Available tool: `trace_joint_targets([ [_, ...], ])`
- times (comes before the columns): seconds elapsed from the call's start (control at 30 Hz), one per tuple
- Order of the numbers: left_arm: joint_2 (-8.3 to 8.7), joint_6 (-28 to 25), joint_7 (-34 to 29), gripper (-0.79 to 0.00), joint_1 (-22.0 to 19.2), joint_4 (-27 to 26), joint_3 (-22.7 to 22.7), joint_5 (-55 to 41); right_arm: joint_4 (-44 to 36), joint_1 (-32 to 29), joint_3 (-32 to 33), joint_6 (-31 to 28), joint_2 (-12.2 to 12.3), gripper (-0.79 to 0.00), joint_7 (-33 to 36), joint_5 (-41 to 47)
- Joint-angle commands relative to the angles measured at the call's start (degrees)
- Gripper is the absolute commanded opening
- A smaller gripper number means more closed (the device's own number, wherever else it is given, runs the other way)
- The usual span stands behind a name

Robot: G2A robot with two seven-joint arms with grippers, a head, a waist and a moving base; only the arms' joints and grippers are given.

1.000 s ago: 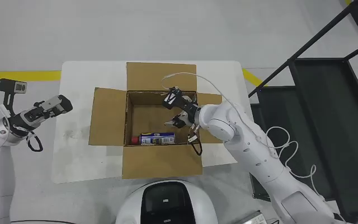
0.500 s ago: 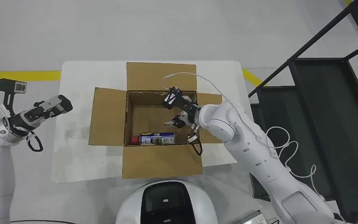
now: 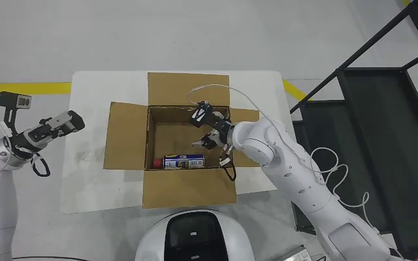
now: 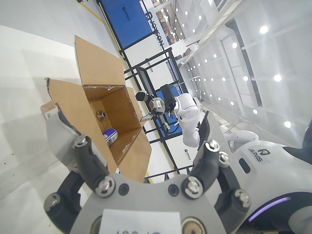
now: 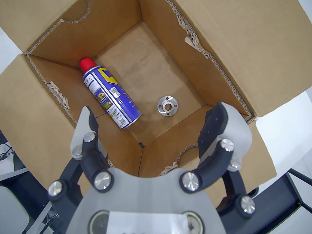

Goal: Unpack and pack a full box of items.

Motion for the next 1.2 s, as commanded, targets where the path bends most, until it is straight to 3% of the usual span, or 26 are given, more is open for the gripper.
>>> trace_joint_targets([
  [0.0,0.0,0.0,0.0,0.0,0.0,0.0,0.0,0.0,0.0,0.0,0.0,0.0,0.0,0.0,0.0,0.0],
  [0.4,0.0,0.0,0.0,0.0,0.0,0.0,0.0,0.0,0.9,0.0,-1.0,-0.9,-0.2,0.0,-1.0,0.8],
  [0.6,0.0,0.0,0.0,0.0,0.0,0.0,0.0,0.0,8.5,3.9,-5.5,-2.5,-1.4,0.0,-2.4,1.7],
  [1.1,0.0,0.0,0.0,0.0,0.0,0.0,0.0,0.0,23.6,10.2,-11.5,4.0,-4.3,0.0,-1.8,4.2],
  [1.17,0.0,0.0,0.0,0.0,0.0,0.0,0.0,0.0,24.8,10.9,-11.7,4.3,-4.6,-0.077,-1.8,4.4],
])
